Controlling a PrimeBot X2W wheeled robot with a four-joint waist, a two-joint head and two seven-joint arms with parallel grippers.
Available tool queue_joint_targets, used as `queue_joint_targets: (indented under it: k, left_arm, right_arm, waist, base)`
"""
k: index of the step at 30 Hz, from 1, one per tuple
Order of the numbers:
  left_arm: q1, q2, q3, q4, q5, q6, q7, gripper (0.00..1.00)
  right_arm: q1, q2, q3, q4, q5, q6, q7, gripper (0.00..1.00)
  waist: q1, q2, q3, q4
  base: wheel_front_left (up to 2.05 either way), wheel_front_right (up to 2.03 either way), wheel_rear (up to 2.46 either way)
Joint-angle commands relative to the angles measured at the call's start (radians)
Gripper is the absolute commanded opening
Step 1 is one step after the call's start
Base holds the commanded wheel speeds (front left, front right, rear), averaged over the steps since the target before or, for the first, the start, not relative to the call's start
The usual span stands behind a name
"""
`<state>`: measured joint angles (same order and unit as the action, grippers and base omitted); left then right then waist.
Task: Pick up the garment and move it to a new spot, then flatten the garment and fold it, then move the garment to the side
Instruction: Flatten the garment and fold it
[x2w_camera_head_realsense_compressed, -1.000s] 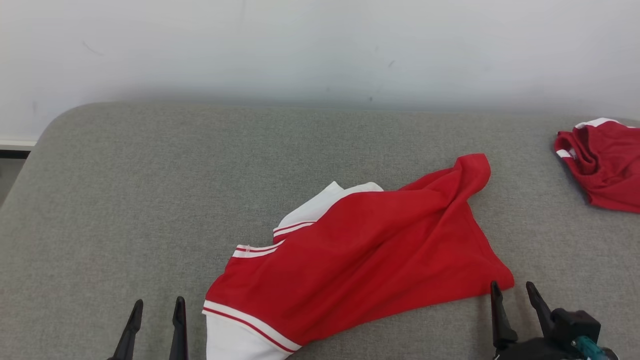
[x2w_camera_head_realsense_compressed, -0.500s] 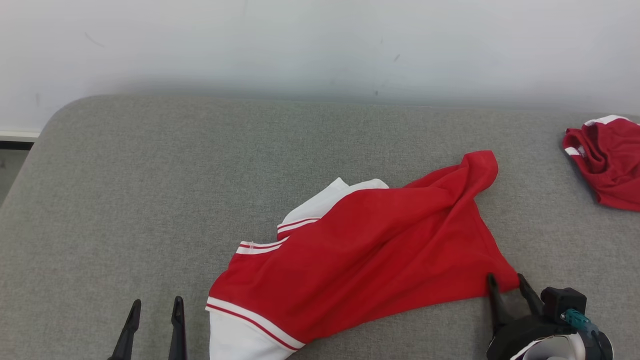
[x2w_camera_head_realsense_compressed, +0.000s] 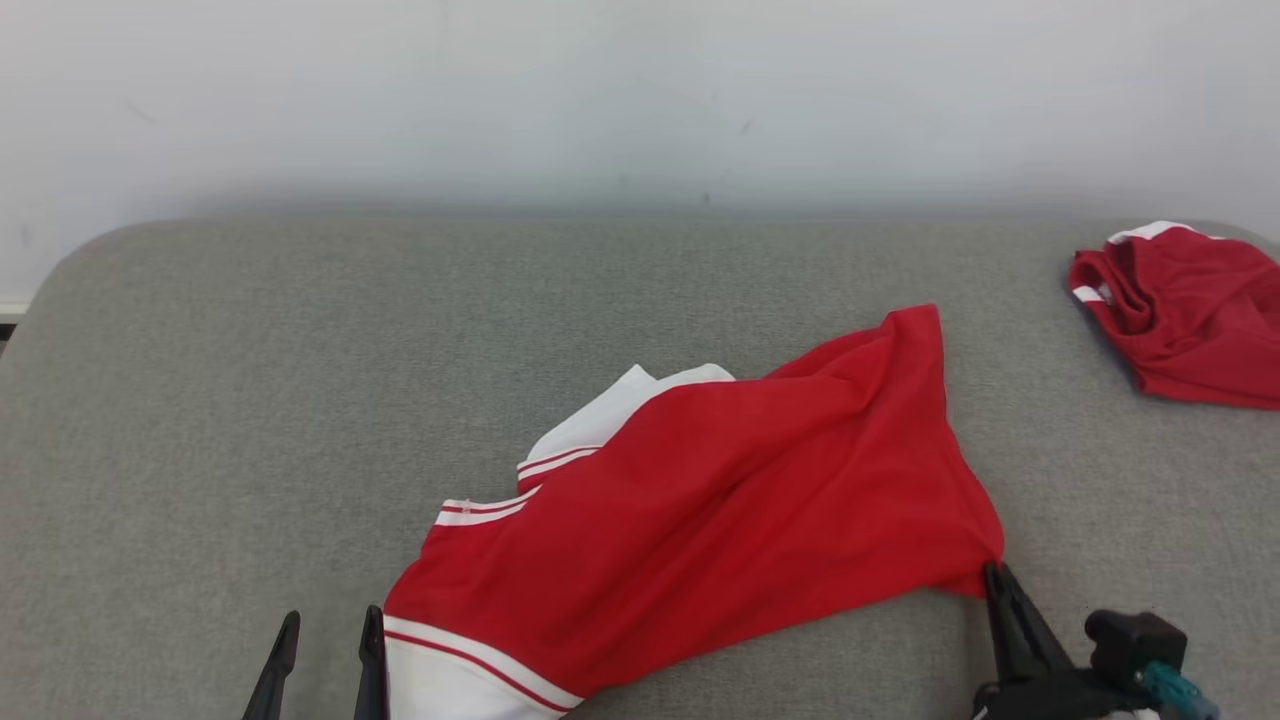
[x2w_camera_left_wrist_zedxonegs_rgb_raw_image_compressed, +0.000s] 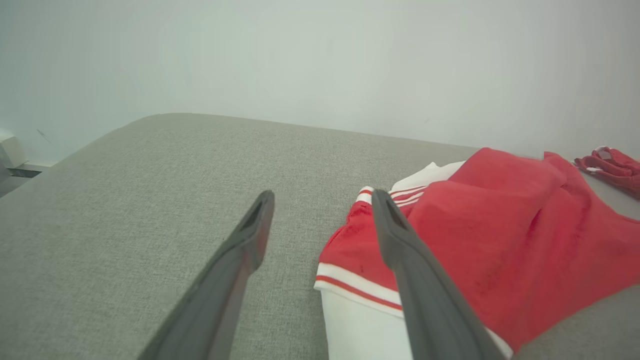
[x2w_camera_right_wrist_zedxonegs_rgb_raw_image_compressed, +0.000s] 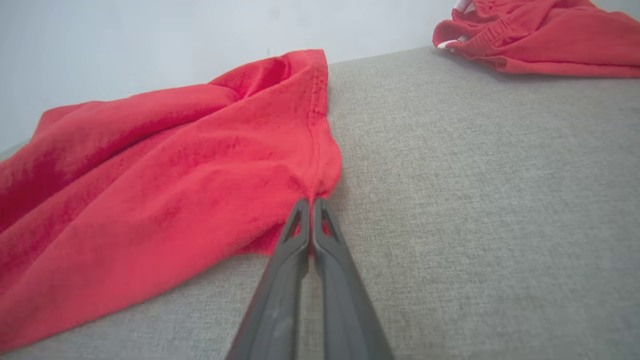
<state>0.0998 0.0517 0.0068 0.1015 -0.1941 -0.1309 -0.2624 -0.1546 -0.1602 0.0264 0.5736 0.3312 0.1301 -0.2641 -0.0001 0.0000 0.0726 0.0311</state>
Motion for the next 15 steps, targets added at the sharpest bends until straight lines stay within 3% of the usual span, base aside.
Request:
queue_joint_targets:
  k: [1, 15]
  left_arm:
    - [-0.003, -0.002, 0.001, 0.003, -0.008, 0.001, -0.002, 1.0]
    - [-0.039, -0.002, 0.006, 0.006, -0.015, 0.001, -0.002, 1.0]
  right_arm:
    - [0.036, -0.02, 0.016, -0.035, 0.005, 0.0, 0.0, 0.0]
    - [0.306, -0.092, 0.057, -0.352, 0.139, 0.0, 0.029, 0.0]
  waist:
    - [0.0001, 0.0, 0.004, -0.019]
    - [0.0001, 0.0, 0.066, -0.087]
  base:
    - [0.0, 0.0, 0.0]
    - [0.0, 0.0, 0.0]
